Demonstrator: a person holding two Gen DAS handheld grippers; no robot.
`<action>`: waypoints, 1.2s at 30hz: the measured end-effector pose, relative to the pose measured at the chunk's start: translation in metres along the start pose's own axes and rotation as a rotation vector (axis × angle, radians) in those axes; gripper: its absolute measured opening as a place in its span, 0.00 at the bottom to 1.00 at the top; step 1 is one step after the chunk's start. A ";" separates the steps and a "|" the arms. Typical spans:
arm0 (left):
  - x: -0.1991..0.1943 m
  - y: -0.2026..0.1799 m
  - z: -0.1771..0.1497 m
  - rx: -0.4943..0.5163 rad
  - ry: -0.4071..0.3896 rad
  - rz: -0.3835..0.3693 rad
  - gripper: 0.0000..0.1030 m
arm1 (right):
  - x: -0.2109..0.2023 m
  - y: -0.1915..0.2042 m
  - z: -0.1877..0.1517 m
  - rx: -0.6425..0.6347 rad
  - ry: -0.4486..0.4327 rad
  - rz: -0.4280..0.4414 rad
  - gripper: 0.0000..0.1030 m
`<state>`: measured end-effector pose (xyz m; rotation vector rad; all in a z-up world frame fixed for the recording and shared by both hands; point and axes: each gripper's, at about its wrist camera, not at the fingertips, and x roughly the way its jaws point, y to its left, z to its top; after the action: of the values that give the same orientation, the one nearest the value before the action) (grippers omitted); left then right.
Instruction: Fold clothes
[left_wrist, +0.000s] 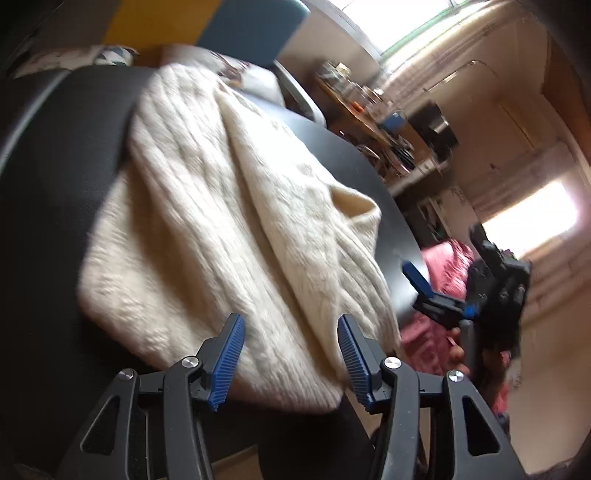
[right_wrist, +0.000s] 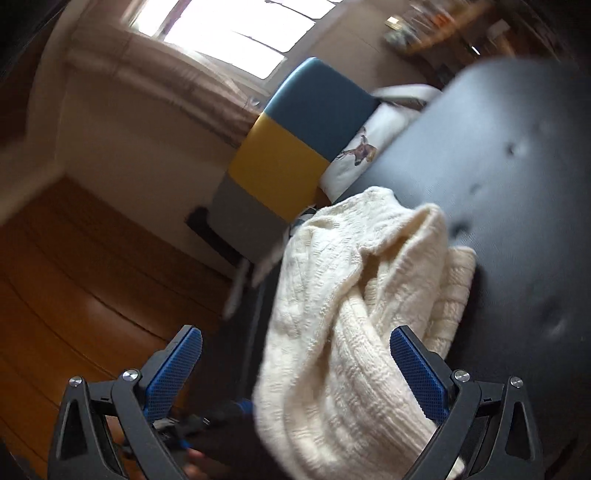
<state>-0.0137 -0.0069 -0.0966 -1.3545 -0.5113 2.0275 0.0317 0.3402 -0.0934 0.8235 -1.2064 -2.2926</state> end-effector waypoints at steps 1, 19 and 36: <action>0.003 0.001 -0.001 -0.011 0.010 -0.016 0.52 | -0.001 -0.005 0.000 0.023 0.002 0.017 1.00; 0.066 -0.041 0.015 0.164 0.120 0.189 0.19 | 0.022 -0.027 -0.031 0.124 0.080 -0.041 1.00; -0.057 0.035 0.036 -0.051 -0.166 0.314 0.06 | 0.016 -0.047 -0.018 0.284 0.007 -0.130 1.00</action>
<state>-0.0419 -0.0699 -0.0662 -1.3726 -0.4470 2.4117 0.0284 0.3451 -0.1459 1.0365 -1.5406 -2.2453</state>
